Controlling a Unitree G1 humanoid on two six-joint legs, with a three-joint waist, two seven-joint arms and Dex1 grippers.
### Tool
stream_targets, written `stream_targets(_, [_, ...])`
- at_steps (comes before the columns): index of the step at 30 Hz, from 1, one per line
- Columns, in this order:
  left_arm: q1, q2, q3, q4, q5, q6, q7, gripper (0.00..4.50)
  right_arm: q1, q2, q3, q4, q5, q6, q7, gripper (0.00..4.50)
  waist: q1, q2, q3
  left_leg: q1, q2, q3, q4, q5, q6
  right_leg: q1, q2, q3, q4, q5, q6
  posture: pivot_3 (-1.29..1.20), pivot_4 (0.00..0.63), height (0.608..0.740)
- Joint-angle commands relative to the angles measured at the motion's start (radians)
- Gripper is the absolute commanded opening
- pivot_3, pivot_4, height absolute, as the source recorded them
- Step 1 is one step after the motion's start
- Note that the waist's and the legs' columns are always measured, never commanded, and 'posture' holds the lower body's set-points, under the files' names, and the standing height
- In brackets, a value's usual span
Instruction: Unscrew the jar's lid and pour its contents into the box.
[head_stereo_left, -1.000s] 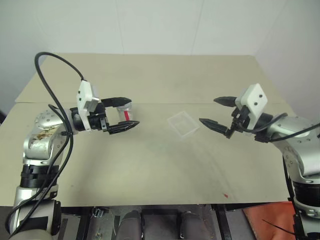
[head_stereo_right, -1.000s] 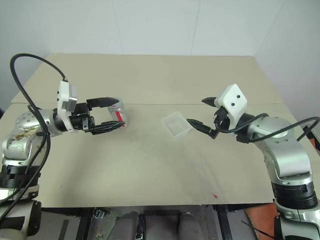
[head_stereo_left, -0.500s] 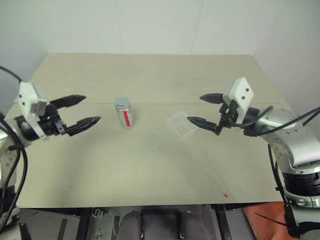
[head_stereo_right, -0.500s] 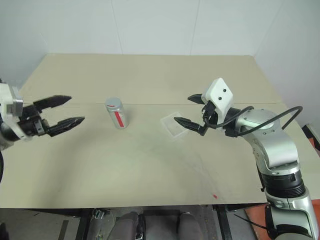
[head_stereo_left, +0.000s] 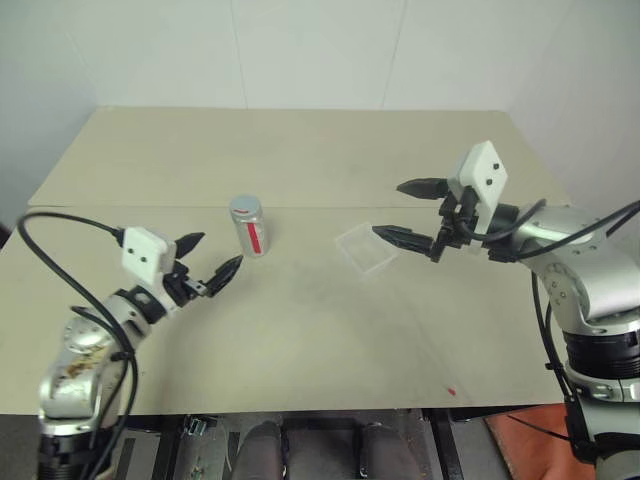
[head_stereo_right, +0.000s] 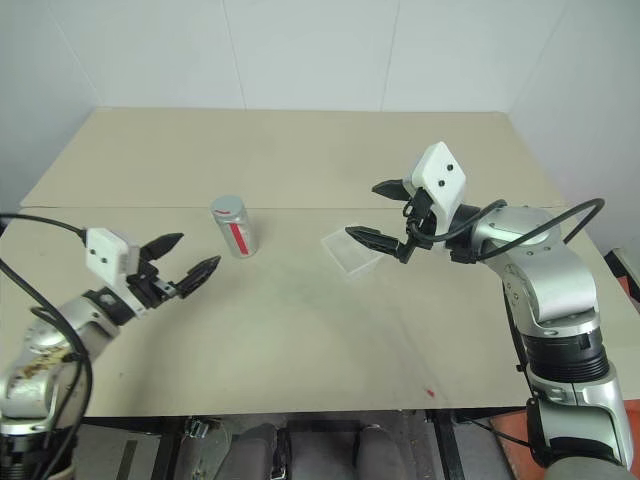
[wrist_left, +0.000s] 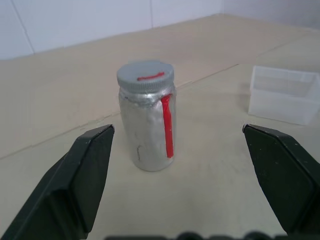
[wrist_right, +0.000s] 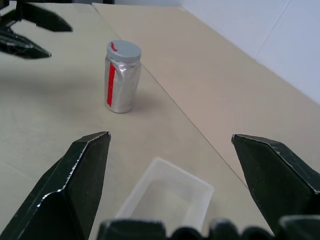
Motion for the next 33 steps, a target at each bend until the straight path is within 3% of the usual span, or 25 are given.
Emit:
stream_targets(1, [0.011,-0.064,-0.027,-0.063,0.087,-0.031,0.145,4.46,-0.036,0.006,-0.005,-0.017,0.001,-0.013,0.002,4.50,0.001,0.000,0.000,0.000,0.000,0.000,0.000,0.000,0.000,0.000,0.000,0.000,0.000,0.000,0.000,0.00,0.150,0.740])
stream_targets(17, [-0.043,-0.258,-0.135,0.071,0.259,-0.131,0.364,4.46,-0.064,0.030,0.016,0.010,-0.006,-0.014,0.017,4.50,0.004,0.000,0.000,0.000,-0.001,0.000,0.000,0.000,0.000,0.001,-0.001,-0.001,-0.001,0.000,0.000,0.00,0.150,0.740])
stream_targets(33, [-0.111,-0.333,-0.196,0.170,0.329,-0.158,0.434,4.46,-0.052,0.022,-0.004,-0.027,0.006,0.004,0.010,4.50,0.003,0.000,0.000,0.001,-0.001,-0.001,0.000,0.000,0.000,0.001,-0.001,-0.001,-0.001,0.000,0.000,0.00,0.150,0.740])
